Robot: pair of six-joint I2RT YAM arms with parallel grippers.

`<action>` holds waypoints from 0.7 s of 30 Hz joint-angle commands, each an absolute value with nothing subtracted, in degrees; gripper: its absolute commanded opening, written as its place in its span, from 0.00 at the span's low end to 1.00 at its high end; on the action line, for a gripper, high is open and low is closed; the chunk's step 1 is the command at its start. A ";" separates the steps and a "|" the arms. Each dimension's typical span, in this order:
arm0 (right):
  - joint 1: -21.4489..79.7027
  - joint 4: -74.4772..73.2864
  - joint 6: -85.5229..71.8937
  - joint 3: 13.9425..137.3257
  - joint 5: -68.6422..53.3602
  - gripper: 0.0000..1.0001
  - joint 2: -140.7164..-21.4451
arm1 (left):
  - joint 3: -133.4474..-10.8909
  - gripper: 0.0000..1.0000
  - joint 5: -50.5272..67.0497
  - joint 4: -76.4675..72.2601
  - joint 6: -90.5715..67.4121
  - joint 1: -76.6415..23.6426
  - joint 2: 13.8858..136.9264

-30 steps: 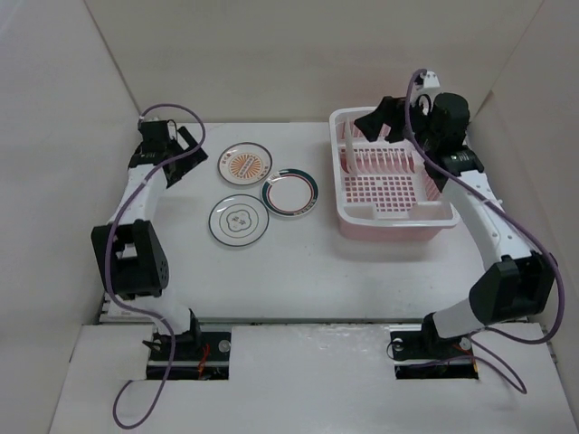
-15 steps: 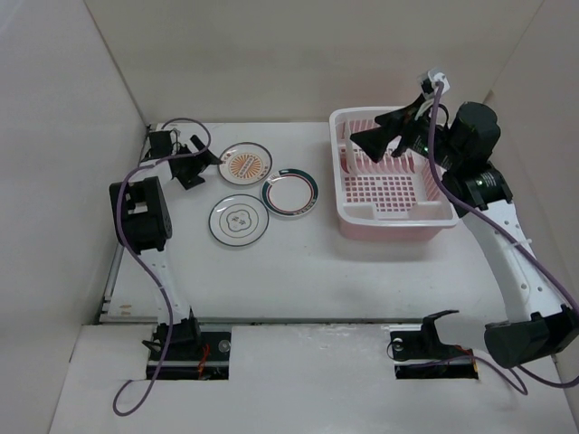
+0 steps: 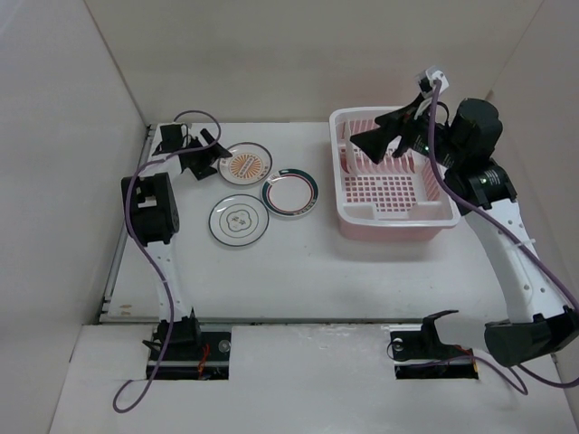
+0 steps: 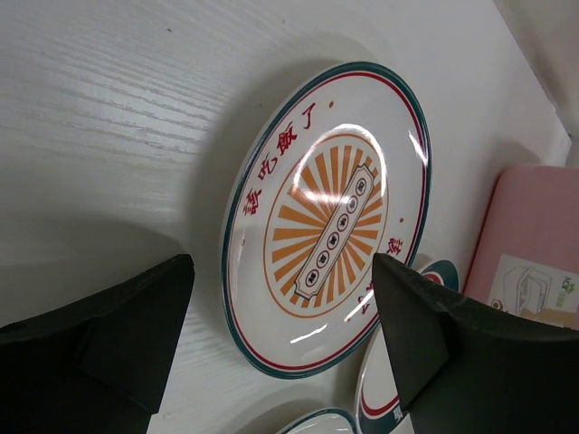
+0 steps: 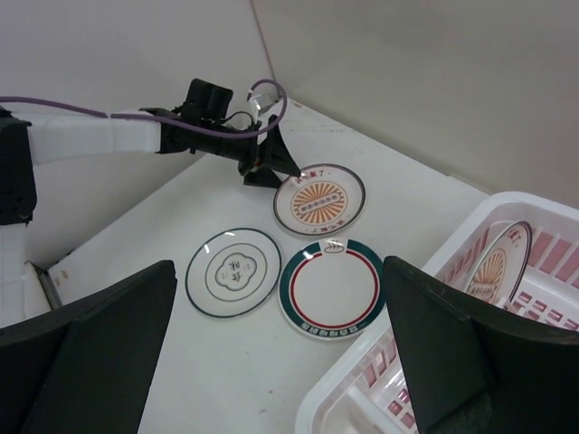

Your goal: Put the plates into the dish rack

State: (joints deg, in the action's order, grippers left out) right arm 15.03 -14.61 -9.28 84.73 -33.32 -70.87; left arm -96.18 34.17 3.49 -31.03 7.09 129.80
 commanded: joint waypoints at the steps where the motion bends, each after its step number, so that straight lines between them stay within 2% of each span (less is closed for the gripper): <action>1: 15.38 -14.06 -8.53 88.85 -34.01 1.00 -71.36 | -97.03 0.78 32.34 9.92 -30.41 6.94 133.41; 2: 15.38 -14.06 -8.53 88.86 -34.01 1.00 -71.37 | -99.12 0.78 32.34 10.71 -30.41 6.94 134.03; 7: 15.38 -14.06 -8.53 90.70 -34.54 1.00 -71.89 | -104.93 0.59 32.34 15.55 -28.66 6.94 136.93; 12: 15.91 -14.59 -8.53 91.23 -35.07 1.00 -72.42 | -105.47 0.59 32.87 16.17 -27.51 6.94 137.72; 14: 15.91 -14.59 -8.53 91.23 -35.07 1.00 -72.42 | -105.47 0.54 32.87 16.17 -27.51 6.94 137.72; 21: 15.91 -14.59 -8.53 91.76 -35.60 1.00 -72.95 | -107.93 0.26 32.87 18.46 -26.46 6.94 138.87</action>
State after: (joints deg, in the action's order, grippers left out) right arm 15.46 -15.88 -9.21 88.92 -34.35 -72.88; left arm -107.13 34.50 13.17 -28.86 7.27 137.01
